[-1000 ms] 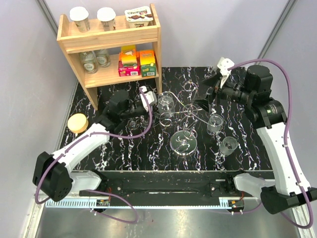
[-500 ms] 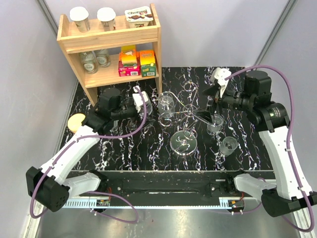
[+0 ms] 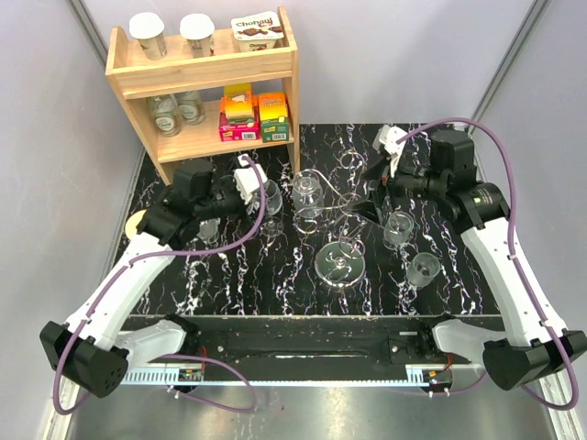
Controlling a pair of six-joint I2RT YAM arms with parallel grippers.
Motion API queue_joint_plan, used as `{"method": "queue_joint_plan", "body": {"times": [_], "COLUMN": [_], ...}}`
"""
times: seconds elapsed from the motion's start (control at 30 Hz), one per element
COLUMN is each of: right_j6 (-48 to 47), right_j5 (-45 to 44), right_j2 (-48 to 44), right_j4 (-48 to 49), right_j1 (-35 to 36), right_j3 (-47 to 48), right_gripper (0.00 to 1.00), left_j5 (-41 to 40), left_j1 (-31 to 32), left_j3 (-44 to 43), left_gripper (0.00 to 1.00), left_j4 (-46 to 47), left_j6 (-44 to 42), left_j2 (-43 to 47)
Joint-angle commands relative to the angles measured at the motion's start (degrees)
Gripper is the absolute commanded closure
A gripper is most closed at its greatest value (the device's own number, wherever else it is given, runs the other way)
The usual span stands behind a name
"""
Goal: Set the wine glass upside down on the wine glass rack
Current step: Adjust the wine rack at the center of the board.
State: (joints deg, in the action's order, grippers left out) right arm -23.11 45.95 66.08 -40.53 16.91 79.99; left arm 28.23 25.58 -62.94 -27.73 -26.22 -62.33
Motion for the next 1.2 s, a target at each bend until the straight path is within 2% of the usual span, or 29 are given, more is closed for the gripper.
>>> {"method": "queue_joint_plan", "body": {"times": [0.0, 0.2, 0.5, 0.67, 0.9, 1.0, 1.17], "right_j6": [0.09, 0.00, -1.23, -1.93, -3.34, -3.96, -5.01], "right_j5": [-2.09, -5.17, -6.84, -8.07, -9.39, -9.65, -13.33], "right_j2": [1.15, 0.28, -3.24, -4.56, -5.44, -5.18, -6.66], "right_j4": [4.58, 7.40, 5.29, 4.24, 1.51, -0.33, -3.76], "right_j1": [3.04, 4.28, 4.36, 4.28, 4.28, 4.28, 4.28], "right_j3": [-0.71, -3.52, -4.49, -4.49, -1.68, 0.16, 2.72], "right_gripper": [0.04, 0.09, 0.05, 0.03, 0.02, 0.01, 0.01], "left_j5": [-5.54, -8.01, -6.87, -6.78, -3.80, -2.39, -0.46], "left_j1": [-1.24, -6.59, -9.23, -14.41, -22.50, -23.82, -23.91], "left_j3": [-3.51, -1.41, 1.76, 1.94, 7.91, 9.15, 6.96], "left_gripper": [0.01, 0.01, 0.01, 0.01, 0.01, 0.01, 0.01], "left_j4": [-1.63, 0.47, -0.13, -2.68, -0.06, 2.32, 0.49], "left_j6": [-2.35, 0.02, 0.91, 0.12, -0.15, 0.46, 1.08], "left_j2": [1.42, 2.12, 4.49, 5.90, 7.74, 7.22, 7.48]}}
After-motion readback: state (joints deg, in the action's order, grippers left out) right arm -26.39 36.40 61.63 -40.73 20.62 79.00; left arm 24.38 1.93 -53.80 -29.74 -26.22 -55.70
